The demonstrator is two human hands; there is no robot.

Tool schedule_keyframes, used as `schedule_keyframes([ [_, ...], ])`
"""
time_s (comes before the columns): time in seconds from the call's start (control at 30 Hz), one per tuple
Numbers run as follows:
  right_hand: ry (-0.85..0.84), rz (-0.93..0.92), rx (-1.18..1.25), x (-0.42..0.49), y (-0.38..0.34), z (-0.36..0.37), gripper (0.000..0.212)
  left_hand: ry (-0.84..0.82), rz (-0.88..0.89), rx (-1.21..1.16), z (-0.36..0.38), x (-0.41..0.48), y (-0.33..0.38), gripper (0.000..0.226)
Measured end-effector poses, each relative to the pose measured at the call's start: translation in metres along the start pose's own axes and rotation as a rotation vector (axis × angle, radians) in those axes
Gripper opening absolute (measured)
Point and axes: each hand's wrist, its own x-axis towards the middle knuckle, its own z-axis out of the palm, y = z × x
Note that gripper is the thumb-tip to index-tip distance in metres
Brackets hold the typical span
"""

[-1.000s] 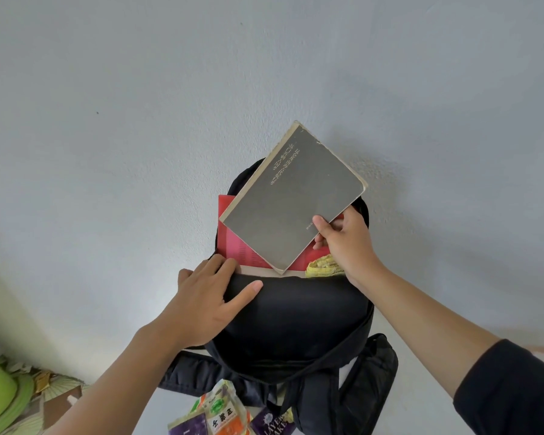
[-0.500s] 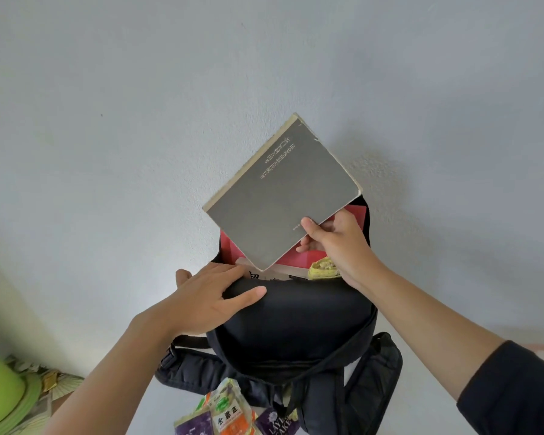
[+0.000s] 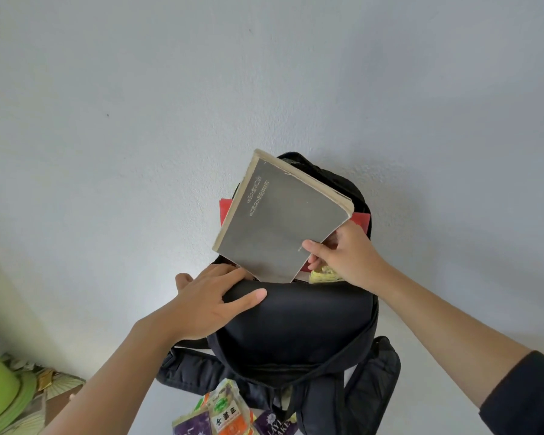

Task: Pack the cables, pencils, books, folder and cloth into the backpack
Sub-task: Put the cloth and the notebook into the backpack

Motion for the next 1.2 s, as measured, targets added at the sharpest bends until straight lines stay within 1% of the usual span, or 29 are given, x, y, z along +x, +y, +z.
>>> schedule_keyframes([
  [0.03, -0.028, 0.002, 0.027, -0.002, -0.001, -0.005, 0.003, -0.001, 0.000, -0.001, 0.000, 0.000, 0.000, 0.052],
  [0.17, -0.110, 0.024, 0.240, -0.006, -0.003, -0.024, 0.022, -0.018, 0.011, 0.003, -0.002, 0.002, 0.002, 0.052],
  [0.3, -0.172, 0.089, 0.407, -0.002, 0.004, -0.024, 0.030, -0.040, 0.004, -0.017, -0.007, 0.004, 0.003, 0.054],
  [0.37, -0.146, 0.094, 0.397, 0.002, 0.005, -0.019, 0.034, -0.069, 0.014, -0.033, -0.009, 0.006, 0.003, 0.055],
  [0.5, -0.023, 0.136, 0.310, 0.008, -0.004, 0.001, 0.035, -0.091, 0.010, -0.051, -0.010, 0.010, 0.002, 0.050],
  [0.57, -0.033, 0.104, 0.233, 0.011, -0.008, 0.007, 0.036, -0.079, 0.007, -0.058, -0.009, 0.010, 0.001, 0.047],
  [0.67, -0.079, 0.043, 0.057, 0.016, -0.014, 0.000, 0.037, -0.061, 0.011, -0.074, -0.005, 0.008, -0.001, 0.048],
  [0.73, -0.120, 0.036, 0.017, 0.016, -0.014, -0.013, 0.036, -0.051, 0.011, -0.081, -0.003, 0.007, -0.003, 0.049],
  [0.83, -0.166, 0.050, 0.009, 0.014, -0.006, -0.032, 0.033, -0.042, 0.009, -0.090, 0.000, 0.008, -0.006, 0.049],
  [0.9, -0.165, 0.043, 0.009, 0.011, -0.001, -0.036, 0.033, -0.049, 0.006, -0.095, 0.001, 0.009, -0.007, 0.047],
  [1.07, 0.027, -0.004, 0.089, 0.005, 0.004, -0.013, 0.036, -0.085, -0.009, -0.101, -0.003, 0.015, -0.006, 0.044],
  [1.13, 0.062, 0.002, 0.119, 0.003, 0.005, 0.001, 0.037, -0.108, -0.010, -0.117, -0.004, 0.015, -0.004, 0.047],
  [1.2, 0.045, 0.039, 0.158, 0.001, 0.004, 0.009, 0.037, -0.106, -0.008, -0.124, -0.003, 0.015, -0.004, 0.052],
])
